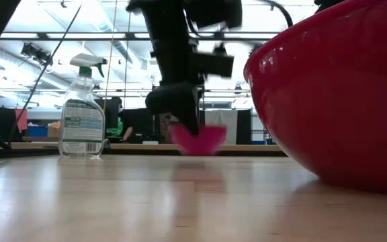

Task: Nest bowls inside each other
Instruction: Stack the pink bowl on top of the blue bowl

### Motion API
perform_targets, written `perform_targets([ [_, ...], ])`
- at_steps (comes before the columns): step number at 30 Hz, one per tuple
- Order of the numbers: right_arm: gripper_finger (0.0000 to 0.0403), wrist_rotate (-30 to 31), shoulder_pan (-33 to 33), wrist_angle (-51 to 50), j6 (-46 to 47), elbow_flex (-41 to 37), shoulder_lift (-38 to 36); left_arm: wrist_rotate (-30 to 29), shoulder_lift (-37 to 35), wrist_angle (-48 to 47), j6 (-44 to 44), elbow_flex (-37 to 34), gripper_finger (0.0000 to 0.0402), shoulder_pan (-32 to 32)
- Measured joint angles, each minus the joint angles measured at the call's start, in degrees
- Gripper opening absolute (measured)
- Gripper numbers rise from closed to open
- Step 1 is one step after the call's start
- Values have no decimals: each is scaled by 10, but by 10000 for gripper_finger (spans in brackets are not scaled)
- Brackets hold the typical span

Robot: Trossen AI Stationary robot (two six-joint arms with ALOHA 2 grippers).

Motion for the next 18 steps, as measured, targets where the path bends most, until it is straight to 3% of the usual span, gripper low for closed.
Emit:
perform_targets([
  [4, 268, 0, 0, 0, 0, 0, 0, -194, -43, 54, 56, 4, 15, -41],
  [6, 268, 3, 0, 0, -2, 0, 0, -228, -59, 140, 155, 4, 14, -73],
  [8, 268, 12, 0, 0, -5, 0, 0, -206, -59, 246, 260, 5, 14, -103],
  [12, 268, 27, 0, 0, -11, 0, 0, -92, -46, 387, 390, 5, 13, -141],
  [15, 268, 28, 0, 5, -15, 0, 0, -3, -36, 435, 392, 5, 12, -139],
  [18, 268, 26, 0, 15, -19, 0, 0, 84, -35, 435, 324, 4, 11, -116],
])
